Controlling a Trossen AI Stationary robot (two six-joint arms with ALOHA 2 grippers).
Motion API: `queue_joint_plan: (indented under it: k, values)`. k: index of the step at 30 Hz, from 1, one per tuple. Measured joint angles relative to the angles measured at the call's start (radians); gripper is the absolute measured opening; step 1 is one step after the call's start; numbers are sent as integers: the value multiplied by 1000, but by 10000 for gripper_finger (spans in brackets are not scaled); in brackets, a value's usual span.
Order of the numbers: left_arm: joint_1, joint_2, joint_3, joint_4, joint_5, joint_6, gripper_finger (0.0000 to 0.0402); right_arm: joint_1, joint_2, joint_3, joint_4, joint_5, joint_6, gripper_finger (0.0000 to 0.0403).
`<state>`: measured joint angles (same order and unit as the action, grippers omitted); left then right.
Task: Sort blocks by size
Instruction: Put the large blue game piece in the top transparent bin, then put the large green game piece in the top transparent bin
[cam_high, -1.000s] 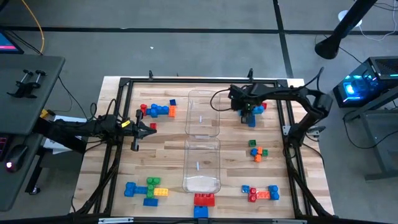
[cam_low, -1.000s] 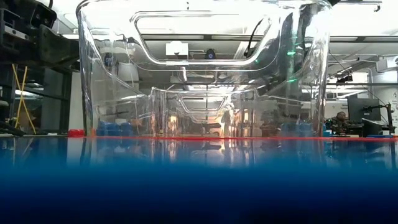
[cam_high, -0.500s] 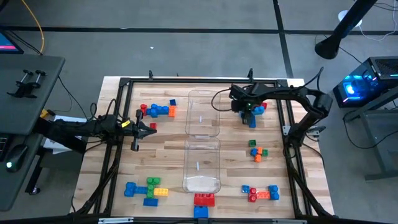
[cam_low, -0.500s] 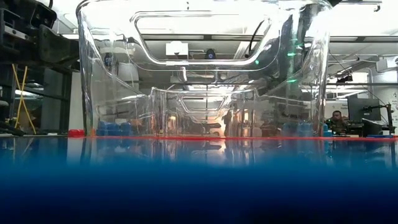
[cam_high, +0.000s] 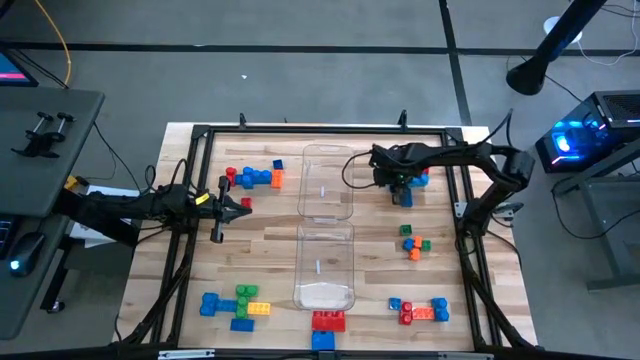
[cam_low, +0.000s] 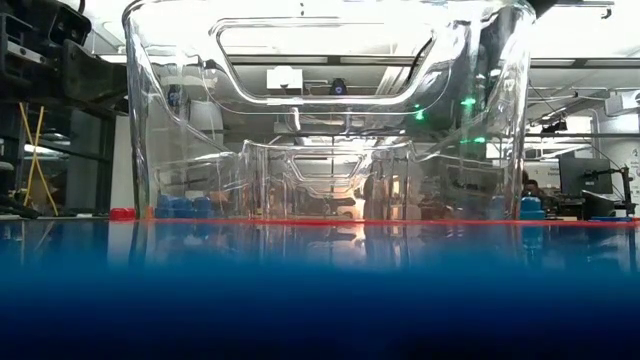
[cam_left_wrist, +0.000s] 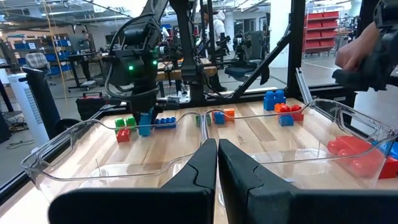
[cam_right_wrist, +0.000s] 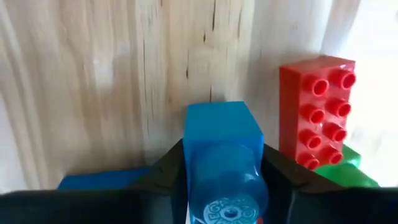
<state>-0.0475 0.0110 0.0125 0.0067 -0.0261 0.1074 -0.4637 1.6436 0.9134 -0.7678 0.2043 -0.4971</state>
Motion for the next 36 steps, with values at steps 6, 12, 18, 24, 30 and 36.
queue_joint_plan:
  k: [6,12,18,24,30,36]
  values:
    - [0,0,0,0,0,0,5,-1,-1,184,-156,1,42,130]
    - [0,0,0,0,0,0,5,-1,-35,488,-86,-136,164,130]
    - [0,0,0,0,0,0,5,14,-28,594,194,-361,406,130]
    - [0,0,0,0,0,0,5,76,61,590,218,-384,505,130]
    - [0,0,0,0,0,0,5,123,115,590,292,-312,576,244]
    - [0,0,0,0,0,0,5,115,94,637,253,-382,619,340]
